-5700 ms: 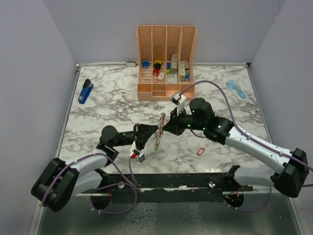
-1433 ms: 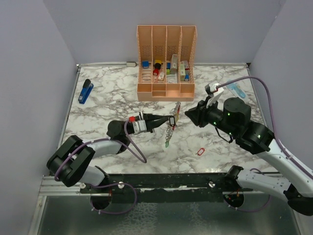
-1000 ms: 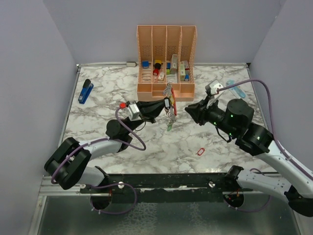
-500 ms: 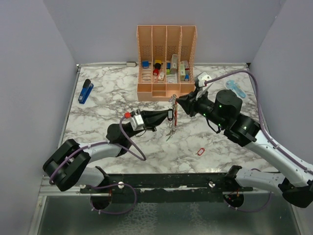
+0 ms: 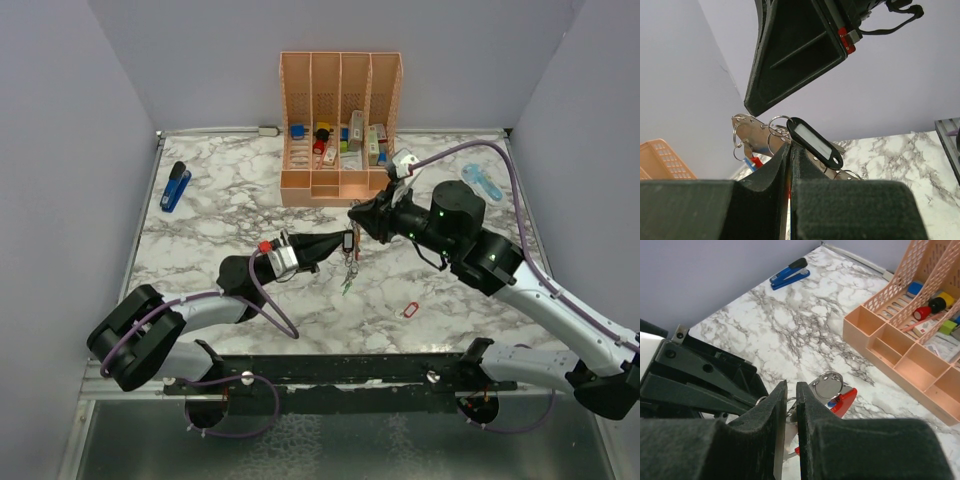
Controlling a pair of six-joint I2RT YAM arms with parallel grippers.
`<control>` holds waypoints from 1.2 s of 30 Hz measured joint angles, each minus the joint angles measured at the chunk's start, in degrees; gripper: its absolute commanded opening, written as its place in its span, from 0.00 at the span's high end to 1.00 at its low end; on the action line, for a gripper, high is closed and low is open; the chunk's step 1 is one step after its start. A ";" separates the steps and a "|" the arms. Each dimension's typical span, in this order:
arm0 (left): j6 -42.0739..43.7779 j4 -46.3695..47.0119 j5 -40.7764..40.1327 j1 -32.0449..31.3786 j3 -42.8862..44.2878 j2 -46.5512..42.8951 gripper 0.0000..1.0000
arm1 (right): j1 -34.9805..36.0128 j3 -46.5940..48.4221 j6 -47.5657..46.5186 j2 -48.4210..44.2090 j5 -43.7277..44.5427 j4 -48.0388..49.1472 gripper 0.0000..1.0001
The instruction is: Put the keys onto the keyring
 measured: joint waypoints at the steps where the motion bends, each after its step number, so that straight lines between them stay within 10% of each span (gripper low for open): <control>1: 0.37 0.00 0.09 0.00 0.00 0.00 1.00 | 0.00 -0.02 0.46 -0.07 -0.55 -0.07 0.86; 36: 3.87 0.02 2.38 -0.07 -0.09 1.14 1.00 | -0.04 -2.89 -2.23 -8.26 -5.31 -6.99 0.76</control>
